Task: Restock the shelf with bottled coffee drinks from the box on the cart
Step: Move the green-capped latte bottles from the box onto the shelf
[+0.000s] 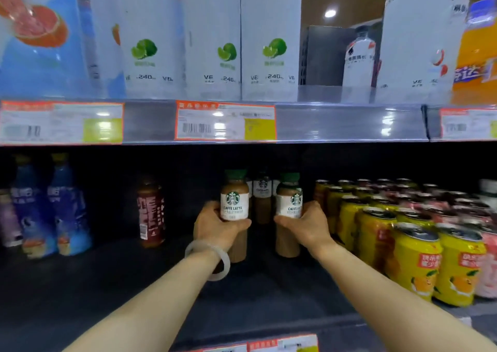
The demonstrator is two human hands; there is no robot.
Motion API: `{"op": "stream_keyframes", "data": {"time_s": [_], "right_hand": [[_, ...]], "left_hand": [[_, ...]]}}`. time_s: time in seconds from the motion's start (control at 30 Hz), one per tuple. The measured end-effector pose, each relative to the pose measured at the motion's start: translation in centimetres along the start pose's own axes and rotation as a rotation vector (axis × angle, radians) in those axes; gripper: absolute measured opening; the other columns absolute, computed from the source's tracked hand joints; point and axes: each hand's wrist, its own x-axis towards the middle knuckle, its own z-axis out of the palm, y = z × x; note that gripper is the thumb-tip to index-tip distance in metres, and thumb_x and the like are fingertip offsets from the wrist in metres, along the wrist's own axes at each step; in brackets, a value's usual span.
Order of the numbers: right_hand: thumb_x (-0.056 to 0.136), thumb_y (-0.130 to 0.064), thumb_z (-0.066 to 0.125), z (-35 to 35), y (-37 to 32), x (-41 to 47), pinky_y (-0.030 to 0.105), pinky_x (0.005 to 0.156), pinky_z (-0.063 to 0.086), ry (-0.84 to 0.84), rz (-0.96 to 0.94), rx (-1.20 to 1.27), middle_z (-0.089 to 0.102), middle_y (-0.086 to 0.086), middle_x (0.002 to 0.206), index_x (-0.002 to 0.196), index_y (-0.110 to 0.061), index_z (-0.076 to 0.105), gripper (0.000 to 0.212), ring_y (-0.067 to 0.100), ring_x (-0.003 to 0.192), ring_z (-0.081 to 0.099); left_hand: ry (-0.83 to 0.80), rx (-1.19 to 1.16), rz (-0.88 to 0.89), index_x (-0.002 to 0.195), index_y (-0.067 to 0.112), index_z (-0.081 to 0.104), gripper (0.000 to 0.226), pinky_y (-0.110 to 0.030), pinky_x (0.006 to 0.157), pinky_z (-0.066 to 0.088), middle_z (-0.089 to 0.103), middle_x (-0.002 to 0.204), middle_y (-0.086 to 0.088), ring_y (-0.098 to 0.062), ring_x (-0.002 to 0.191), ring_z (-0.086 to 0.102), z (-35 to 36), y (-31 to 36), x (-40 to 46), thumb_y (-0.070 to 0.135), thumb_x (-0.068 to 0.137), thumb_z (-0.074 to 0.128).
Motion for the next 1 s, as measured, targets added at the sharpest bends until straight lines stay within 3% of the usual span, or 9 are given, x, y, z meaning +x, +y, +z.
{"op": "stream_keyframes", "data": {"time_s": [0.07,0.2,0.33,0.5,0.67,1.0], "right_hand": [[0.061,-0.029,0.085,0.3,0.3,1.0,0.038,0.077,0.056,0.028,0.022,-0.006,0.065,0.007,0.103,0.112,-0.004,0.052,0.065,0.024,0.094,0.064],[0.065,-0.024,0.083,0.4,0.7,2.8,0.041,0.079,0.055,0.050,0.030,-0.020,0.060,0.008,0.099,0.114,-0.003,0.046,0.065,0.028,0.097,0.063],[0.063,-0.025,0.083,1.0,1.2,4.8,0.044,0.084,0.054,0.050,0.060,0.001,0.061,0.010,0.105,0.111,-0.007,0.044,0.064,0.027,0.099,0.062],[0.065,-0.023,0.083,2.2,0.9,6.7,0.036,0.083,0.053,0.006,0.071,0.001,0.063,0.012,0.112,0.113,-0.005,0.045,0.064,0.027,0.102,0.062],[0.065,-0.025,0.083,3.7,0.8,7.2,0.033,0.083,0.052,-0.035,0.027,-0.016,0.063,0.012,0.113,0.112,-0.006,0.044,0.064,0.027,0.102,0.062],[0.069,-0.017,0.081,4.3,1.1,6.7,0.025,0.079,0.045,-0.114,-0.015,0.017,0.061,0.009,0.113,0.117,-0.005,0.038,0.066,0.023,0.103,0.060]], "left_hand": [[-0.011,0.001,-0.001,0.097,0.019,0.049,0.048,-0.019,0.056,0.042,0.057,0.083,0.006,-0.015,0.079,0.057,0.6,-0.4,1.1,0.015,0.065,0.084],[-0.033,0.014,-0.011,0.108,0.014,0.052,0.053,-0.029,0.071,0.047,0.061,0.093,0.001,-0.018,0.086,0.059,1.8,-0.8,2.5,0.016,0.065,0.083],[-0.031,0.016,-0.014,0.108,0.016,0.051,0.053,-0.021,0.062,0.045,0.057,0.087,0.007,-0.014,0.084,0.057,2.9,-1.0,3.4,0.018,0.066,0.083],[-0.004,0.018,-0.040,0.109,0.012,0.052,0.054,-0.027,0.074,0.045,0.058,0.095,0.001,-0.015,0.087,0.056,4.1,-1.1,4.3,0.016,0.065,0.083],[0.027,0.005,-0.049,0.100,0.017,0.050,0.049,-0.026,0.074,0.043,0.057,0.091,0.004,-0.014,0.086,0.056,4.7,-1.3,5.1,0.012,0.065,0.083],[0.090,0.022,-0.053,0.102,0.014,0.051,0.051,-0.027,0.075,0.045,0.057,0.092,0.000,-0.017,0.085,0.057,5.1,-2.3,6.4,0.012,0.064,0.084]]}}
